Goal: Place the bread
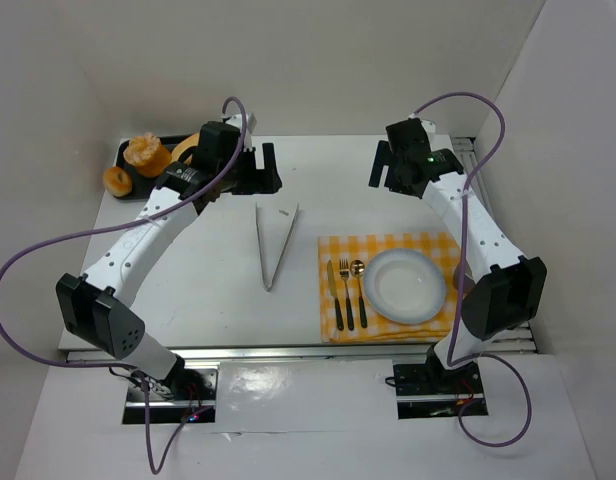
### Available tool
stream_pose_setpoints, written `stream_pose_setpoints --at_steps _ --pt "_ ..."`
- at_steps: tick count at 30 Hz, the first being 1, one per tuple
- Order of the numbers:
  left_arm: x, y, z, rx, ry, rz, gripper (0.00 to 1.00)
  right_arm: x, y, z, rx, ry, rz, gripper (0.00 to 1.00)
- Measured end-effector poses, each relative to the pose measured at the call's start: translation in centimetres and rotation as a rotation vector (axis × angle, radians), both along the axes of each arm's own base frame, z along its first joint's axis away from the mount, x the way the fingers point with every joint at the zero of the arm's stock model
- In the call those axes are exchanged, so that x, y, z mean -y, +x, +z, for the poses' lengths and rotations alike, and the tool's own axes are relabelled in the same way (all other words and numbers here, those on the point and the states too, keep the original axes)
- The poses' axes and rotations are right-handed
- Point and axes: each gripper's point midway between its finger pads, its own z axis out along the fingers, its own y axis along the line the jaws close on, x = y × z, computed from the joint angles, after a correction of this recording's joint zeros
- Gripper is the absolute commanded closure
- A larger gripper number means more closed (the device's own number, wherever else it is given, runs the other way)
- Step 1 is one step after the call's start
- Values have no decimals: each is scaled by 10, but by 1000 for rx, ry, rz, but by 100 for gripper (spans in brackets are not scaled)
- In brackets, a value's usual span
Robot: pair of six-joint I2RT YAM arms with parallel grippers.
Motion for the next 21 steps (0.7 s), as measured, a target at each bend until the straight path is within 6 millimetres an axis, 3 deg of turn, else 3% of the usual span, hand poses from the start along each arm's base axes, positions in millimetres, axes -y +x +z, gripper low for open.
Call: stream_pose_setpoints --at_steps 14,18,21 --pt "0 -1 -5 -8 10 3 0 2 -3 -6 -13 -10 -6 0" --pt "-6 -7 -31 -62 78 35 0 3 -6 -8 -17 -9 -8 0" --pt "-9 -22 -73 -154 170 53 0 4 -10 -11 -24 -8 -6 0"
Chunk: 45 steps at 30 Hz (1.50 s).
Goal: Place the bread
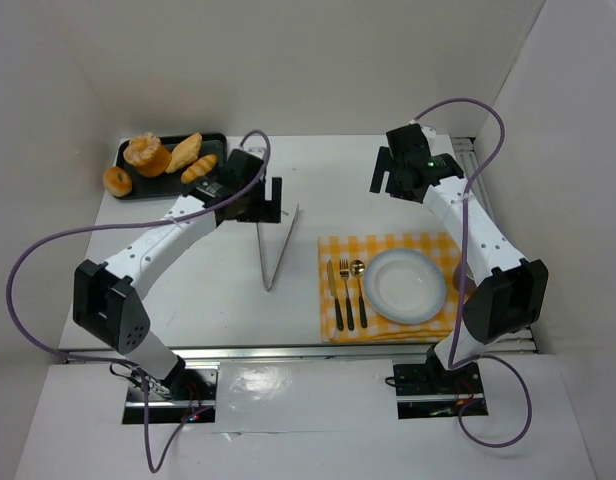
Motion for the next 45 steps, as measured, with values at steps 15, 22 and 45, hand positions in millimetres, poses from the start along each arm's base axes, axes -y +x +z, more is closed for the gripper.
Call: stream_pose_setpoints --at_steps 15,22,45 --pt "14 -74 -145 -326 92 85 0 -4 0 0 -4 18 16 0" --pt "18 -61 -175 -341 127 101 4 -5 0 1 -2 21 19 0" --pt "-6 31 -136 -208 148 189 96 -3 1 2 1 9 13 0"
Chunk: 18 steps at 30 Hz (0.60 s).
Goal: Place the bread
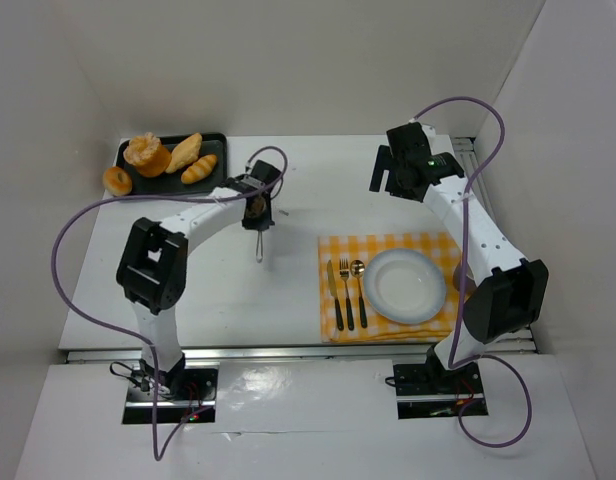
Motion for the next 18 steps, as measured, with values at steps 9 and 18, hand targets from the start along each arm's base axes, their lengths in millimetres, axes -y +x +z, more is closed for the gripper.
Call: stream_pose_setpoints --at_steps 9,18 --pt "-92 59 131 213 -21 126 87 0 1 4 9 -3 2 0" --pt "-142 84 138 168 59 195 58 0 3 9 22 0 3 0"
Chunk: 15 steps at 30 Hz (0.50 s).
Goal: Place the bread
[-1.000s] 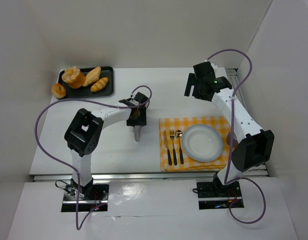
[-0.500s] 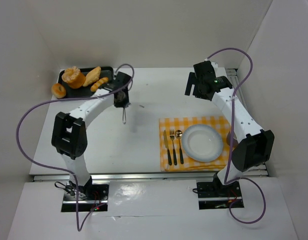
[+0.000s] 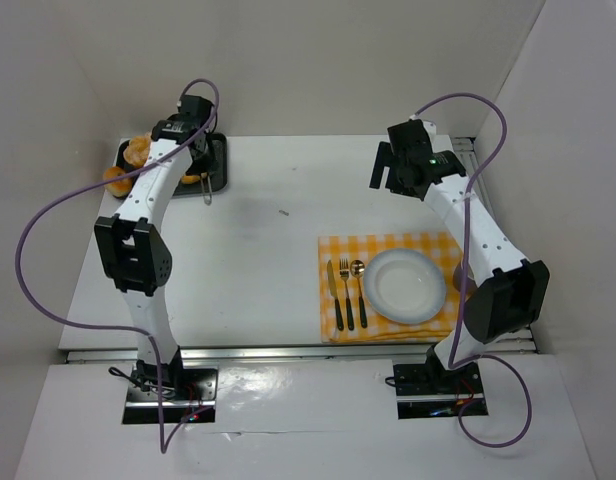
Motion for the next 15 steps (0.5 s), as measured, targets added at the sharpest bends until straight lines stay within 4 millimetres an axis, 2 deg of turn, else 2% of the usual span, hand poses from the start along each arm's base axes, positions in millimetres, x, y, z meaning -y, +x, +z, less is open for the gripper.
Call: stream_pose_setpoints --at_steps 4,7,15 --pt "-17 6 -14 -47 -1 31 57 0 1 2 4 1 0 0" --pt "-28 9 -15 -57 -2 40 55 0 1 3 7 2 0 0" --pt "-29 13 -14 -56 -2 36 54 -1 3 9 18 5 0 0"
